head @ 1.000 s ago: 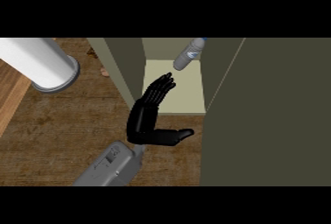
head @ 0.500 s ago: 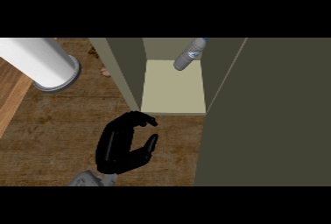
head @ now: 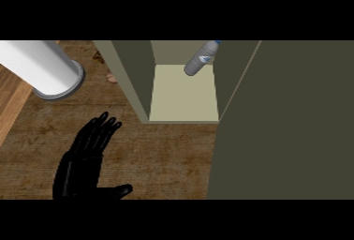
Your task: Pick up the bottled water, place it into the cabinet and close the cabinet
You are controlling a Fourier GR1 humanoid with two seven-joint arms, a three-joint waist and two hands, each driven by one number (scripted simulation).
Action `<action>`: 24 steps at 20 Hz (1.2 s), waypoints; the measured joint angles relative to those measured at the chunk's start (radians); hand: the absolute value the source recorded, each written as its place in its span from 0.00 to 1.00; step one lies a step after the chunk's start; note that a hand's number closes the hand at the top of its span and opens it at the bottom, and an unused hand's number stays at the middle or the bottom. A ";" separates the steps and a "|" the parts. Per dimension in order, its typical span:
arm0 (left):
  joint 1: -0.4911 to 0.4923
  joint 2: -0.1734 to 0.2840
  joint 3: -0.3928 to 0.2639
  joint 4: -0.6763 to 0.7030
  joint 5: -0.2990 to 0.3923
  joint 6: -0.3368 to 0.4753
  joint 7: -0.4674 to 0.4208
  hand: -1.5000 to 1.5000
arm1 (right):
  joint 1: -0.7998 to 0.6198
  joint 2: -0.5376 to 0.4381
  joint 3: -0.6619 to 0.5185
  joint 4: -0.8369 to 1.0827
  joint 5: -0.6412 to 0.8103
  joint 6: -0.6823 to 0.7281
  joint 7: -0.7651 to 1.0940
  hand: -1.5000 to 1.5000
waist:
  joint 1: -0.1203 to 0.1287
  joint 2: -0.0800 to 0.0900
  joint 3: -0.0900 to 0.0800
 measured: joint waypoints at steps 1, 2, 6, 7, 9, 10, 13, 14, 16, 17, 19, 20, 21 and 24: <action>0.019 0.014 0.016 -0.016 0.017 -0.010 0.003 0.00 | -0.007 -0.008 0.015 0.000 0.002 0.001 0.003 1.00 | 0.002 -0.001 0.000; 0.042 0.024 0.024 -0.030 0.029 -0.021 -0.001 0.00 | -0.016 -0.014 0.030 0.001 0.005 0.001 0.008 1.00 | 0.005 -0.002 -0.001; 0.106 0.068 0.075 -0.067 0.080 -0.068 -0.006 0.00 | -0.062 -0.036 0.084 0.000 0.016 -0.007 0.044 1.00 | 0.016 -0.003 -0.004; 0.115 0.079 0.085 -0.071 0.086 -0.076 -0.007 0.00 | -0.073 -0.045 0.089 -0.001 0.018 -0.009 0.049 1.00 | 0.018 -0.004 -0.005; 0.140 0.100 0.102 -0.089 0.103 -0.094 -0.006 0.00 | -0.100 -0.060 0.095 -0.002 0.022 -0.014 0.058 1.00 | 0.027 -0.004 -0.007; 0.148 0.109 0.109 -0.101 0.111 -0.099 -0.002 0.00 | -0.113 -0.067 0.099 -0.003 0.024 -0.017 0.063 1.00 | 0.031 -0.005 -0.007; 0.187 0.142 0.136 -0.127 0.134 -0.132 -0.003 0.00 | -0.139 -0.068 0.123 -0.001 0.027 -0.044 0.083 1.00 | 0.046 -0.004 -0.009; 0.202 0.153 0.145 -0.129 0.140 -0.146 -0.007 0.00 | -0.143 -0.064 0.130 -0.001 0.027 -0.059 0.092 1.00 | 0.049 -0.002 -0.010; 0.222 0.171 0.162 -0.139 0.153 -0.171 -0.010 0.00 | -0.149 -0.053 0.146 0.000 0.027 -0.087 0.109 1.00 | 0.055 0.001 -0.010; 0.230 0.181 0.173 -0.140 0.162 -0.182 -0.010 0.00 | -0.150 -0.046 0.154 0.001 0.026 -0.099 0.116 1.00 | 0.058 0.003 -0.011; 0.249 0.198 0.187 -0.146 0.174 -0.208 -0.013 0.00 | -0.159 -0.034 0.169 0.004 0.024 -0.120 0.133 1.00 | 0.069 0.007 -0.011; 0.259 0.203 0.188 -0.151 0.176 -0.219 -0.016 0.00 | -0.166 -0.032 0.172 0.005 0.022 -0.123 0.139 1.00 | 0.078 0.010 -0.011; 0.262 0.213 0.199 -0.154 0.187 -0.232 -0.013 0.00 | -0.174 -0.030 0.175 0.006 0.020 -0.127 0.144 1.00 | 0.084 0.013 -0.010; 0.284 0.242 0.220 -0.163 0.201 -0.270 -0.014 0.00 | -0.202 -0.029 0.177 0.008 0.013 -0.130 0.160 1.00 | 0.109 0.019 -0.011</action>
